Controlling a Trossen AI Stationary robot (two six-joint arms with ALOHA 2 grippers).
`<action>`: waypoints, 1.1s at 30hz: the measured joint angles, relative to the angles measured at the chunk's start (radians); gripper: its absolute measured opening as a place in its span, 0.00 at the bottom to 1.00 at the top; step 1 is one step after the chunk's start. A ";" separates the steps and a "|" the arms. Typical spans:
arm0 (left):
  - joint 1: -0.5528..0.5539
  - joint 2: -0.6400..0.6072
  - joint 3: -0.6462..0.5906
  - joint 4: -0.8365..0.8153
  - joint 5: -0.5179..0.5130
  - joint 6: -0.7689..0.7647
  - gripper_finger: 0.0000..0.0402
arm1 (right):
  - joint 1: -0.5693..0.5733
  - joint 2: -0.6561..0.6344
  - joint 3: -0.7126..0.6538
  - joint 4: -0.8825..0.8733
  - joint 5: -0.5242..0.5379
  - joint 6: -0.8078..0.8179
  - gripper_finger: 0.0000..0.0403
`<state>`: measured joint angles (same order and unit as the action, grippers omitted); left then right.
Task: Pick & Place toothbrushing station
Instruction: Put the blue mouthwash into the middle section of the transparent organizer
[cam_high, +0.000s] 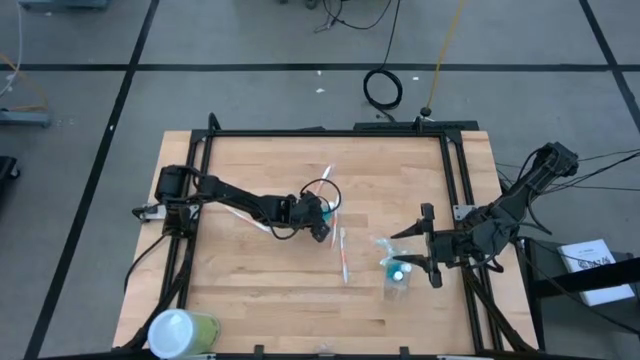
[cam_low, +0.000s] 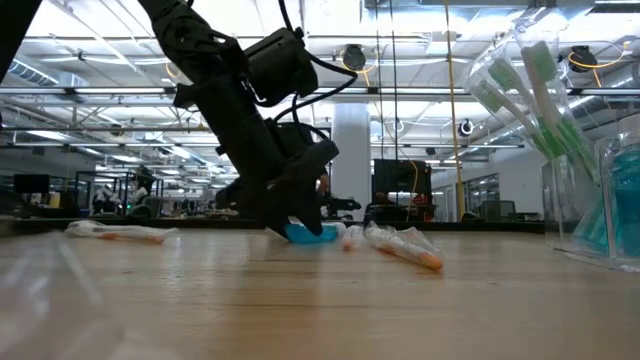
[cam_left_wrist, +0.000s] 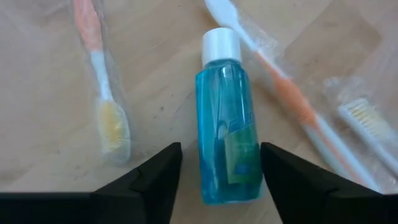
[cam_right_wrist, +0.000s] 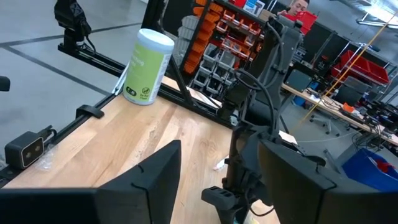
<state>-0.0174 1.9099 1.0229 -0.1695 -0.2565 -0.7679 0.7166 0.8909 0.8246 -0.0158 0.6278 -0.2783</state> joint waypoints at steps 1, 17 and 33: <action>-0.005 0.000 0.000 -0.001 -0.009 0.016 0.53 | 0.000 0.000 0.000 0.000 0.000 0.000 0.51; -0.019 -0.067 -0.006 0.002 -0.028 0.236 0.26 | -0.003 0.000 0.000 0.001 0.012 0.039 0.49; -0.116 -0.325 -0.002 0.594 -0.106 1.022 0.25 | -0.121 0.048 0.000 0.051 0.130 0.110 0.49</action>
<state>-0.1334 1.5848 1.0207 0.4249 -0.3626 0.2537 0.5958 0.9393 0.8246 0.0348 0.7582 -0.1684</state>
